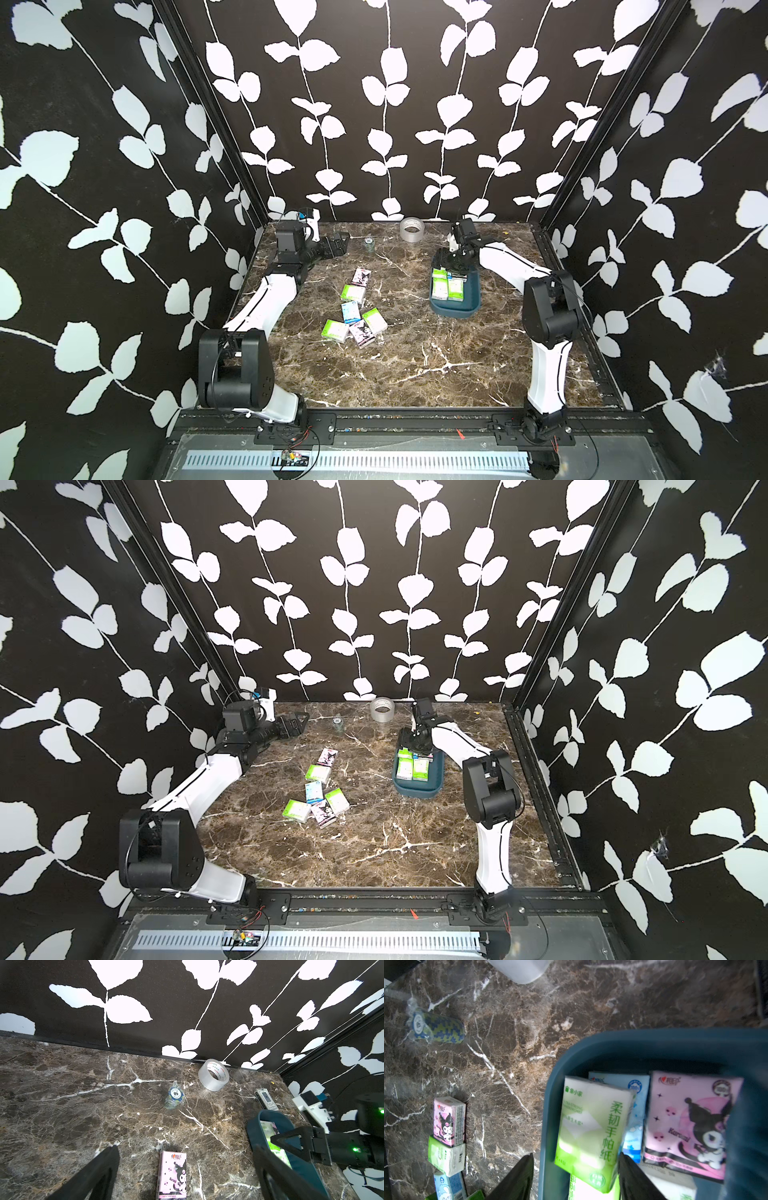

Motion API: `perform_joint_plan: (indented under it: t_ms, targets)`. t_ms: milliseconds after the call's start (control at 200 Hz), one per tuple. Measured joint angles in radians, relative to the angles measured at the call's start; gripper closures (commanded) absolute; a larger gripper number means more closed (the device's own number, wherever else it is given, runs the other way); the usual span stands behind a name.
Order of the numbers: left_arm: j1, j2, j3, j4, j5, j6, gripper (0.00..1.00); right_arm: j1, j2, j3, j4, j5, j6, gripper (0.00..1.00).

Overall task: Put the pocket tissues into the storage box
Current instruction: Place the pocket tissues in the storage box, then pick up the pocket tissues from the center of the board.

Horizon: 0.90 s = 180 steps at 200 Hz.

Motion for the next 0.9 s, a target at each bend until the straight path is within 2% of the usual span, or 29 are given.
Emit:
perform_joint_plan:
  t_ms: [185, 340, 535, 645, 900]
  targets:
    - [0.0, 0.0, 0.0, -0.001, -0.005, -0.001, 0.01, 0.029, -0.145, -0.025, 0.007, 0.047, -0.131, 0.31]
    - [0.0, 0.0, 0.0, 0.001, -0.005, -0.018, 0.01, 0.166, -0.203, -0.023, 0.014, 0.096, -0.266, 0.29]
    - [0.0, 0.0, 0.0, 0.001, -0.004, -0.037, 0.01, 0.349, -0.135, -0.039, 0.015, 0.01, -0.331, 0.29]
    - [0.0, 0.0, 0.006, -0.007, -0.005, -0.034, 0.01, 0.373, -0.083, -0.058, 0.016, -0.064, -0.327, 0.3]
    - [0.0, 0.0, 0.034, -0.022, -0.006, -0.02, 0.01, 0.426, 0.061, -0.048, 0.005, -0.112, -0.323, 0.32]
